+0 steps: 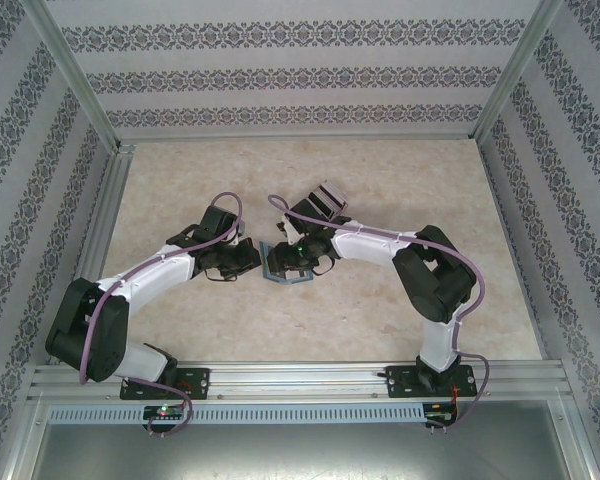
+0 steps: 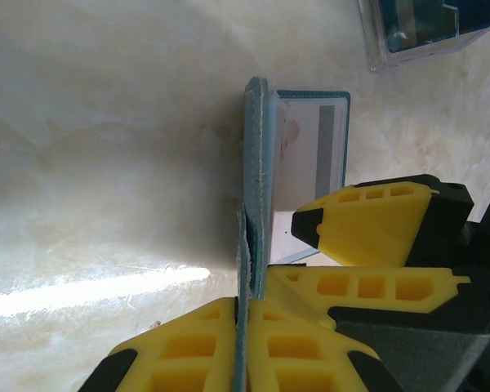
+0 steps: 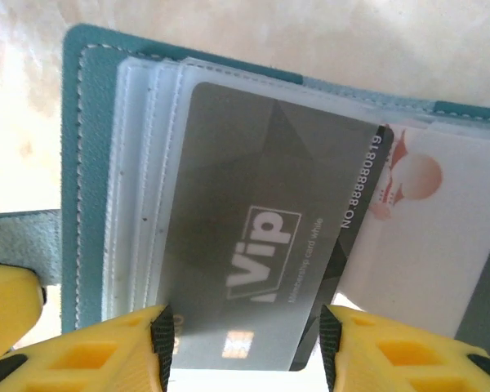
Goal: Put the credit cards into the card holder
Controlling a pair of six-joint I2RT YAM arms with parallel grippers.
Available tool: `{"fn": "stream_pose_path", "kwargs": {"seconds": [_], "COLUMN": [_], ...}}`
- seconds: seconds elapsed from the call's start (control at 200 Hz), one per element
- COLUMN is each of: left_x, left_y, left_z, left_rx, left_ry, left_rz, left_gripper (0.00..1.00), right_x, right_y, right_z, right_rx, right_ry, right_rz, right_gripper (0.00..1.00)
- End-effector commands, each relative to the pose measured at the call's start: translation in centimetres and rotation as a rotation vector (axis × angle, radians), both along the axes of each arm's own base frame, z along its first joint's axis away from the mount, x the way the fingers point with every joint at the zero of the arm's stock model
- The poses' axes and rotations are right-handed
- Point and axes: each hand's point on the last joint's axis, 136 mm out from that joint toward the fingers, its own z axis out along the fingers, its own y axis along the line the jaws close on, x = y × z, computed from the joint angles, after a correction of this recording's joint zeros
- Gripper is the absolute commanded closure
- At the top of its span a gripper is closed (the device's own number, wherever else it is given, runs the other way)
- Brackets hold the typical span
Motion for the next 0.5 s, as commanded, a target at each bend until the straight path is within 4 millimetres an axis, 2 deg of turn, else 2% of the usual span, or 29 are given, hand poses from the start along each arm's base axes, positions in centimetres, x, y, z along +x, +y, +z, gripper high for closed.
{"fn": "stream_pose_path", "kwargs": {"seconds": [0.0,0.11,0.24,0.495], "left_x": [0.0,0.0,0.0,-0.1], "left_y": [0.0,0.1,0.0,0.1], "left_z": [0.5,0.5,0.6,0.5], "left_rx": [0.013,0.011,0.007,0.014], "left_ry": [-0.019,-0.021,-0.021,-0.021], "left_rz": [-0.011,-0.009,-0.01,-0.009], "left_gripper": [1.0,1.0,1.0,1.0], "right_x": [-0.1,-0.2,-0.1,-0.1], "right_y": [1.1,1.6,1.8,0.7], "right_z": [0.5,0.8,0.3,-0.7], "right_rx": [0.031,0.041,0.036,-0.023], "right_ry": [0.01,0.004,0.014,0.01], "right_rz": [0.024,0.034,0.039,0.025], "right_gripper": [0.46,0.45,0.43,0.44]}}
